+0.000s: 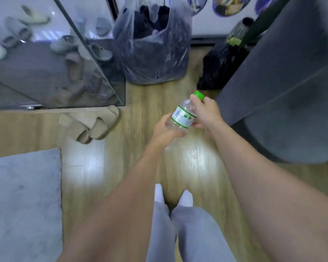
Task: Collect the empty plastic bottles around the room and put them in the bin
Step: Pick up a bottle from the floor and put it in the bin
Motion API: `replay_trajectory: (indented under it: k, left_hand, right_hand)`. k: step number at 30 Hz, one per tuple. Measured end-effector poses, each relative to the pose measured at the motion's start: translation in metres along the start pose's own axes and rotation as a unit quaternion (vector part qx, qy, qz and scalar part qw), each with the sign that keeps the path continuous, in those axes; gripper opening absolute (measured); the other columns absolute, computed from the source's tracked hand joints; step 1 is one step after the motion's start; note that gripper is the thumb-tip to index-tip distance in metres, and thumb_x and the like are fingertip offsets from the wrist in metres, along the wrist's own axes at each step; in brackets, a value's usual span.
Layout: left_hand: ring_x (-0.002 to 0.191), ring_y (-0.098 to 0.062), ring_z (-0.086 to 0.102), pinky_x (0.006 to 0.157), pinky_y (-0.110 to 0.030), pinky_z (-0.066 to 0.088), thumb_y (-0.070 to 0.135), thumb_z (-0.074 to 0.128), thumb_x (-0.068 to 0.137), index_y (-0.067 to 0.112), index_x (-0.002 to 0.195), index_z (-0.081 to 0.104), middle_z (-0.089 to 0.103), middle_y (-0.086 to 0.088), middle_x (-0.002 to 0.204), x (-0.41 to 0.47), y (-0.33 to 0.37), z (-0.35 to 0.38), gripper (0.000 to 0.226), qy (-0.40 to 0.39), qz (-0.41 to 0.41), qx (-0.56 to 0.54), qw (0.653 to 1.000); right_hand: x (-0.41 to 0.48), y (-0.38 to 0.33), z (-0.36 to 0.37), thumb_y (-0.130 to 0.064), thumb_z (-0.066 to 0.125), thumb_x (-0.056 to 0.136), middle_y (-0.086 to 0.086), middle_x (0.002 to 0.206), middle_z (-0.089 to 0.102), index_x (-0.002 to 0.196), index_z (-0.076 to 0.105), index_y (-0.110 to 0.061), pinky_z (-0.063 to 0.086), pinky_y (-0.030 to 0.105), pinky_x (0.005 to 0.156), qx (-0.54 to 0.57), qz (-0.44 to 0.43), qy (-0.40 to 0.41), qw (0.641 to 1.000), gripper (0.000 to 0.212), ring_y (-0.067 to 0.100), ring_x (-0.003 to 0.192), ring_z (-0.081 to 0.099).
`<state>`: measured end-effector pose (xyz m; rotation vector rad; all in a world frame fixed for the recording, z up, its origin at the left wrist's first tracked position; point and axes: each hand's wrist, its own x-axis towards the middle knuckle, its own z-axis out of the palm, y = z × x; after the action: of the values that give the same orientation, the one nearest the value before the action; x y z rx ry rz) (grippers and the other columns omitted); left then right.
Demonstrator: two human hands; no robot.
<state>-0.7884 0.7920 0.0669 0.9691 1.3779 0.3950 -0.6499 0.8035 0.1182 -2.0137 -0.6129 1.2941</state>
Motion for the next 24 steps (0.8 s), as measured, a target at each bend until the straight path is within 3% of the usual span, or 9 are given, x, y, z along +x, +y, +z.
replay_trajectory:
  k: [2, 4, 6, 9, 11, 13, 16, 21, 24]
  left_hand:
    - [0.118, -0.011, 0.053, 0.090, -0.023, 0.043, 0.028, 0.089, 0.066, 0.027, 0.140, 0.048, 0.055, 0.004, 0.126, -0.053, 0.047, -0.025, 0.084, 0.037, 0.019, -0.048, 0.998]
    - [0.115, -0.017, 0.061, 0.085, -0.030, 0.050, 0.045, 0.086, 0.067, 0.026, 0.134, 0.054, 0.060, -0.002, 0.129, -0.103, 0.085, -0.045, 0.077, 0.072, 0.028, -0.141, 0.987]
    - [0.099, -0.025, 0.071, 0.069, -0.038, 0.057, 0.055, 0.082, 0.068, 0.021, 0.118, 0.063, 0.068, -0.010, 0.124, -0.149, 0.113, -0.059, 0.064, 0.091, 0.038, -0.269, 0.958]
    - [0.072, -0.025, 0.070, 0.048, -0.030, 0.052, 0.052, 0.071, 0.082, 0.016, 0.096, 0.067, 0.074, -0.012, 0.105, -0.210, 0.151, -0.074, 0.039, 0.172, 0.084, -0.343, 0.920]
    - [0.063, -0.024, 0.067, 0.044, -0.027, 0.047, 0.053, 0.069, 0.084, 0.018, 0.088, 0.066, 0.073, -0.010, 0.096, -0.250, 0.173, -0.082, 0.035, 0.226, 0.123, -0.364, 0.895]
    - [0.062, -0.023, 0.064, 0.044, -0.027, 0.046, 0.053, 0.067, 0.085, 0.019, 0.084, 0.065, 0.070, -0.007, 0.089, -0.295, 0.190, -0.092, 0.034, 0.282, 0.155, -0.371, 0.871]
    - [0.071, -0.023, 0.061, 0.045, -0.024, 0.044, 0.051, 0.063, 0.088, 0.021, 0.086, 0.065, 0.068, -0.006, 0.091, -0.365, 0.204, -0.110, 0.030, 0.349, 0.210, -0.380, 0.830]
    - [0.057, -0.019, 0.053, 0.037, -0.018, 0.035, 0.042, 0.054, 0.097, 0.019, 0.086, 0.058, 0.061, -0.005, 0.080, -0.486, 0.215, -0.146, 0.026, 0.420, 0.297, -0.384, 0.767]
    - [0.053, -0.017, 0.051, 0.037, -0.018, 0.034, 0.042, 0.054, 0.097, 0.016, 0.089, 0.055, 0.061, -0.004, 0.078, -0.567, 0.210, -0.172, 0.028, 0.489, 0.330, -0.364, 0.721]
  right_hand:
    - [-0.047, -0.062, -0.014, -0.048, 0.057, 0.084, 0.010, 0.106, 0.068, 0.098, 0.062, -0.013, 0.061, 0.055, 0.074, -0.007, -0.057, 0.008, 0.998, 0.038, 0.030, 0.098, 0.069]
    - [-0.090, -0.118, -0.027, -0.058, 0.055, 0.073, 0.007, 0.101, 0.069, 0.087, 0.061, -0.020, 0.059, 0.054, 0.081, 0.002, -0.117, 0.018, 0.993, 0.041, 0.030, 0.097, 0.068]
    - [-0.134, -0.163, -0.033, -0.061, 0.054, 0.070, 0.001, 0.093, 0.068, 0.082, 0.059, -0.023, 0.056, 0.053, 0.087, 0.021, -0.171, 0.016, 0.985, 0.040, 0.027, 0.096, 0.068]
    - [-0.200, -0.206, -0.034, -0.059, 0.056, 0.071, -0.004, 0.090, 0.068, 0.085, 0.059, -0.026, 0.056, 0.052, 0.089, 0.066, -0.241, -0.028, 0.968, 0.036, 0.022, 0.096, 0.068]
    - [-0.239, -0.228, -0.032, -0.058, 0.058, 0.069, -0.002, 0.097, 0.070, 0.091, 0.059, -0.026, 0.056, 0.052, 0.090, 0.103, -0.277, -0.072, 0.953, 0.039, 0.021, 0.098, 0.068]
    - [-0.280, -0.246, -0.031, -0.048, 0.061, 0.079, -0.002, 0.097, 0.068, 0.094, 0.059, -0.024, 0.056, 0.047, 0.091, 0.135, -0.310, -0.121, 0.933, 0.029, 0.020, 0.097, 0.068]
    - [-0.345, -0.267, -0.027, -0.045, 0.061, 0.082, 0.001, 0.103, 0.072, 0.099, 0.063, -0.021, 0.054, 0.042, 0.083, 0.170, -0.354, -0.195, 0.899, 0.029, 0.018, 0.098, 0.069]
    - [-0.456, -0.285, -0.016, -0.040, 0.059, 0.094, 0.002, 0.102, 0.068, 0.099, 0.065, -0.022, 0.053, 0.030, 0.066, 0.205, -0.410, -0.306, 0.834, 0.020, 0.013, 0.086, 0.064]
    - [-0.529, -0.286, 0.000, -0.040, 0.054, 0.097, -0.002, 0.103, 0.066, 0.116, 0.063, -0.015, 0.053, 0.026, 0.066, 0.212, -0.442, -0.369, 0.789, 0.033, 0.010, 0.086, 0.063]
